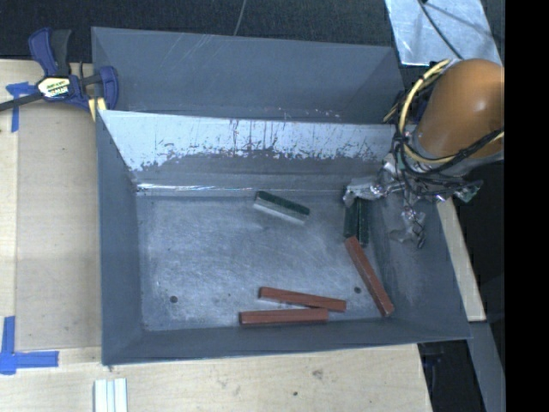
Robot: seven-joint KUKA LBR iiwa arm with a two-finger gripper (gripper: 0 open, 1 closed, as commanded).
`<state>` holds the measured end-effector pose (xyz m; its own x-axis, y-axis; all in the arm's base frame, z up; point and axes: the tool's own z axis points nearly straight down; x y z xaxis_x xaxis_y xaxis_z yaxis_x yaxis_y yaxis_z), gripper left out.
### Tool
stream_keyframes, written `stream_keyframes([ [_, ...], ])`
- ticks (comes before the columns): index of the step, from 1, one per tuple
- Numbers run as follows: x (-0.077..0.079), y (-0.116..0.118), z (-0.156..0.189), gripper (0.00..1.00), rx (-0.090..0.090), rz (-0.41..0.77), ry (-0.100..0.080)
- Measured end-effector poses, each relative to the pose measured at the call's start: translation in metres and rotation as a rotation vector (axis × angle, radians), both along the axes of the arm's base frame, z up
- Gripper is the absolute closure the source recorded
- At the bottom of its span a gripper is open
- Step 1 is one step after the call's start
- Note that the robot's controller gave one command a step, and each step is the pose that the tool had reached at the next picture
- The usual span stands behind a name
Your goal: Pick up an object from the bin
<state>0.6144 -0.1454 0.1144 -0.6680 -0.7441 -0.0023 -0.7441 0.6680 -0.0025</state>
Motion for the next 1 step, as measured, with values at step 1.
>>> stream_keyframes([
  [1, 0.0168, 0.0076, -0.0399, 0.0, 0.021, 0.035, -0.003],
])
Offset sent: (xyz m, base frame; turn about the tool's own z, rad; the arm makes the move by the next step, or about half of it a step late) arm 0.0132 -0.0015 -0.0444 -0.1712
